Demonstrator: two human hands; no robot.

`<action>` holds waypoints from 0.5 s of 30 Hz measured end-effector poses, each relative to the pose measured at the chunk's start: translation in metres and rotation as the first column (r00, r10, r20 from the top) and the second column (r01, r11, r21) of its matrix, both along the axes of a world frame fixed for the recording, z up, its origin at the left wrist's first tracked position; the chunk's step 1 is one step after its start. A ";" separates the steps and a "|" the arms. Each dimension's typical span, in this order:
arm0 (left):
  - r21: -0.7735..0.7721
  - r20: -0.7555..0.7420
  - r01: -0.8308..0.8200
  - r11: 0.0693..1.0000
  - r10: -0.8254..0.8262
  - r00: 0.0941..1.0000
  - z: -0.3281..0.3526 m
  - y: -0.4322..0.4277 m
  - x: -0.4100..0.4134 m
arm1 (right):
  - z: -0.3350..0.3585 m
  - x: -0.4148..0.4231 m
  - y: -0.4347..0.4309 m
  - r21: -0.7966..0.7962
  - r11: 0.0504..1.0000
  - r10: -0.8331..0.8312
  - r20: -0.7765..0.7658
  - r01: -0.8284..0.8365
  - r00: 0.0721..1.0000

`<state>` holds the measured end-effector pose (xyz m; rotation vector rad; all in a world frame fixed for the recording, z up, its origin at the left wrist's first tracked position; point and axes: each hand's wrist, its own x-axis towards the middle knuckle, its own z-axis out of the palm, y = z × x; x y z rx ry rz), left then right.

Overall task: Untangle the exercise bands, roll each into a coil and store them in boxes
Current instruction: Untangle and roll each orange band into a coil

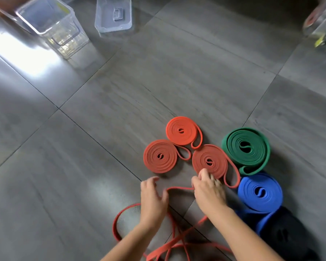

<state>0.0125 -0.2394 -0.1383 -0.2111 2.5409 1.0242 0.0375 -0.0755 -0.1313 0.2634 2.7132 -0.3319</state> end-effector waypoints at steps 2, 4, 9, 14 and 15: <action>-0.049 0.003 0.318 0.947 -0.318 0.948 0.004 -0.001 0.013 | 0.009 0.005 -0.001 -0.076 0.996 0.038 0.027 -0.036 0.999; -0.126 0.055 0.553 0.824 -0.551 0.833 0.015 0.004 0.008 | 0.024 0.014 0.000 -0.177 0.984 -0.011 0.007 0.013 1.000; -0.083 0.025 0.664 0.743 -0.664 0.747 0.083 0.024 -0.016 | 0.072 0.046 0.011 -0.373 0.896 -0.255 0.014 0.241 0.967; -0.079 0.045 0.846 0.528 -0.846 0.532 0.159 0.026 0.002 | 0.133 0.078 0.005 -0.448 0.844 -0.313 0.037 0.295 0.949; -0.074 0.054 0.859 0.507 -0.858 0.511 0.173 0.025 0.008 | 0.145 0.085 0.000 -0.476 0.827 -0.316 0.047 0.300 0.948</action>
